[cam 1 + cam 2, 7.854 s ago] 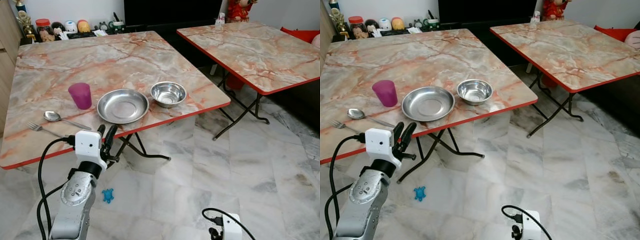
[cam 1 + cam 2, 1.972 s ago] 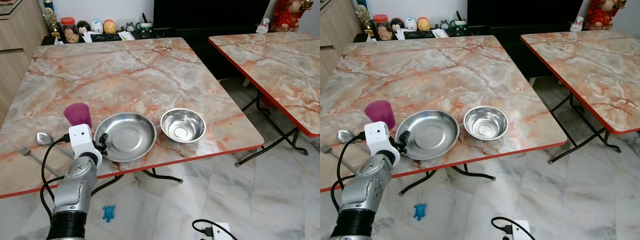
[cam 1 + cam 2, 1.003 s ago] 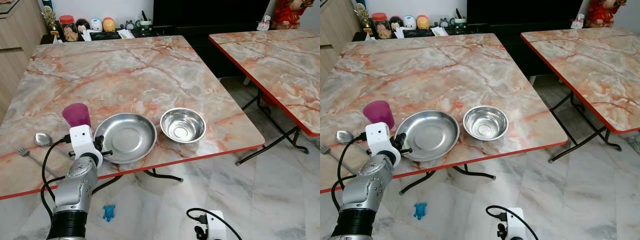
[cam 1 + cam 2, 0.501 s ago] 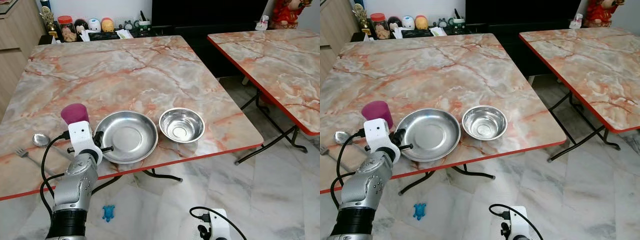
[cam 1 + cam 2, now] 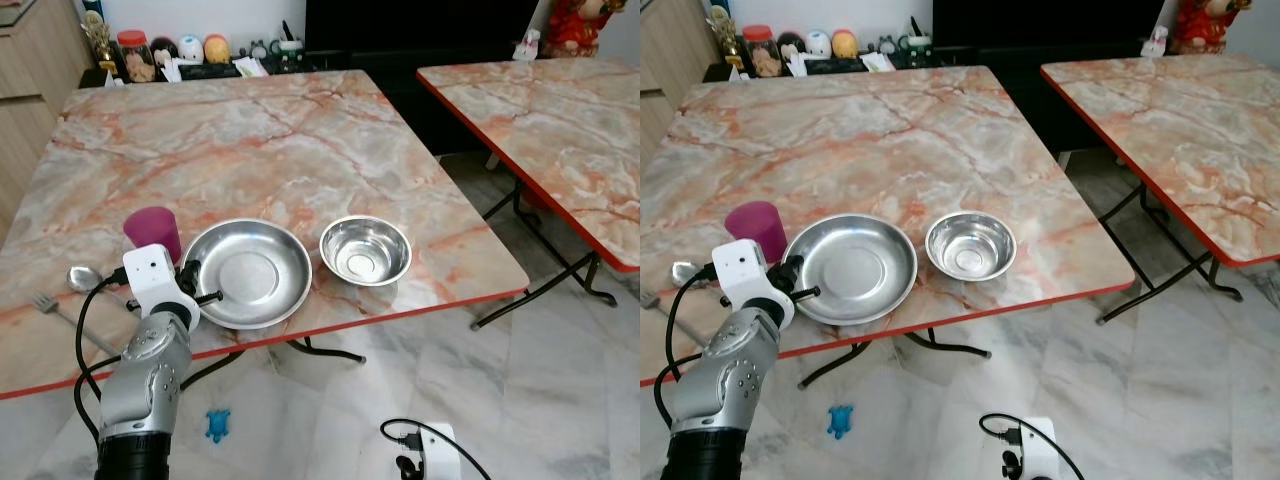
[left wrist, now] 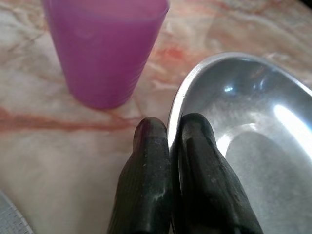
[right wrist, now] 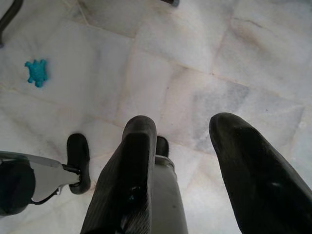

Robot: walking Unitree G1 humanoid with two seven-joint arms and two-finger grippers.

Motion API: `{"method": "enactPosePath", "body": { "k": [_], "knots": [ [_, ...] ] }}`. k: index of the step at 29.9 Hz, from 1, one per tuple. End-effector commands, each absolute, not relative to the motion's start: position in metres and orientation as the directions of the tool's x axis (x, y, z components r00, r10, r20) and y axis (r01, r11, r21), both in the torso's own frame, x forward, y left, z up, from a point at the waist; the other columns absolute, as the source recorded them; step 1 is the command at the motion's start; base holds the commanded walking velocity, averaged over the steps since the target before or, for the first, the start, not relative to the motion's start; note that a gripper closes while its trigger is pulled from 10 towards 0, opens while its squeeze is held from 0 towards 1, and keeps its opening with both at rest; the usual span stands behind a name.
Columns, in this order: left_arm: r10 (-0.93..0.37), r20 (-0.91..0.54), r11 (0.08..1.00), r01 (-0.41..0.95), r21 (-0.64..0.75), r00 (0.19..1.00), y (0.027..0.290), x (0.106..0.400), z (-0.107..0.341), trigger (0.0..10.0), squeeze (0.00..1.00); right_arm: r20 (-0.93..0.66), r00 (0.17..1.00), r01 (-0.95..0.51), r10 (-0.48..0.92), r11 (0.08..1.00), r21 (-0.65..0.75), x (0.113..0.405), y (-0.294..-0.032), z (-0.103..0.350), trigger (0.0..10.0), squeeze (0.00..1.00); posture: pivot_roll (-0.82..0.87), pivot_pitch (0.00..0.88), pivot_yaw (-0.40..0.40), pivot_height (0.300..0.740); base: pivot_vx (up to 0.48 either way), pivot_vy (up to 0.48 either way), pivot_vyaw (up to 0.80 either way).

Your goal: Setting the table

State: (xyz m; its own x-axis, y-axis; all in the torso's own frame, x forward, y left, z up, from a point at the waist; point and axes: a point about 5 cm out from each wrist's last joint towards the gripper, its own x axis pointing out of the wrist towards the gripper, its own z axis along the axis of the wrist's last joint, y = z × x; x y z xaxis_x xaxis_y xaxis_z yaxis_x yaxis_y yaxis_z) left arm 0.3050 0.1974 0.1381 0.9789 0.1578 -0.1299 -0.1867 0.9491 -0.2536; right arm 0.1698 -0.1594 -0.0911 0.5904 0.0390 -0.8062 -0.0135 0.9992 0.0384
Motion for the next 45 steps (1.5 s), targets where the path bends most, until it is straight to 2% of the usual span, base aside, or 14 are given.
{"method": "enactPosePath", "body": {
  "k": [1,12,15,23,32,39,43,45],
  "knots": [
    [0.15,-0.116,0.948,-0.176,-0.265,0.982,0.197,0.302,0.139,10.0,0.0,-0.803,0.595,-0.009,0.032,0.999,0.033,0.167,-0.163,-0.092,10.0,0.0,0.16,0.063,-0.073,0.74,0.0,0.0,0.0],
    [0.155,-0.032,0.935,-0.157,-0.319,0.987,0.198,0.297,0.15,10.0,0.0,-0.814,0.58,-0.008,0.029,1.0,0.029,0.162,-0.165,-0.094,10.0,0.0,0.16,0.06,-0.078,0.74,0.0,0.0,0.0],
    [0.154,-0.009,0.932,-0.148,-0.332,0.988,0.197,0.296,0.154,10.0,0.0,-0.828,0.56,-0.018,0.041,0.999,0.038,0.153,-0.148,-0.098,10.0,0.0,0.16,0.058,-0.078,0.74,0.0,0.0,0.0],
    [0.147,0.071,0.934,-0.115,-0.338,0.987,0.196,0.297,0.167,10.0,0.0,-0.838,0.544,-0.024,0.048,0.999,0.042,0.144,-0.139,-0.102,10.0,0.0,0.16,0.055,-0.079,0.74,0.0,0.0,0.0],
    [0.165,0.159,0.92,-0.093,-0.381,0.973,0.195,0.294,0.183,10.0,0.0,-0.842,0.539,-0.001,0.029,0.999,0.034,0.146,-0.141,-0.101,10.0,0.0,0.17,0.003,-0.083,0.74,0.0,0.0,0.0],
    [0.169,0.233,0.893,-0.048,-0.447,0.958,0.188,0.295,0.198,10.0,0.0,-0.832,0.555,0.038,-0.014,0.999,0.009,0.159,-0.172,-0.095,10.0,0.0,0.17,0.0,-0.091,0.74,0.0,0.0,0.0],
    [0.093,0.272,0.833,0.075,-0.548,0.958,0.171,0.299,0.205,10.0,0.0,-0.828,0.56,0.071,-0.041,0.997,-0.001,0.161,-0.186,-0.093,10.0,0.0,0.16,0.0,-0.096,0.74,0.0,0.0,0.0],
    [0.087,0.271,0.826,0.083,-0.558,0.959,0.168,0.298,0.202,10.0,0.0,-0.828,0.558,0.071,-0.044,0.997,-0.005,0.16,-0.187,-0.093,10.0,0.0,0.16,0.0,-0.099,0.74,0.0,0.0,0.0]
  ]
}}
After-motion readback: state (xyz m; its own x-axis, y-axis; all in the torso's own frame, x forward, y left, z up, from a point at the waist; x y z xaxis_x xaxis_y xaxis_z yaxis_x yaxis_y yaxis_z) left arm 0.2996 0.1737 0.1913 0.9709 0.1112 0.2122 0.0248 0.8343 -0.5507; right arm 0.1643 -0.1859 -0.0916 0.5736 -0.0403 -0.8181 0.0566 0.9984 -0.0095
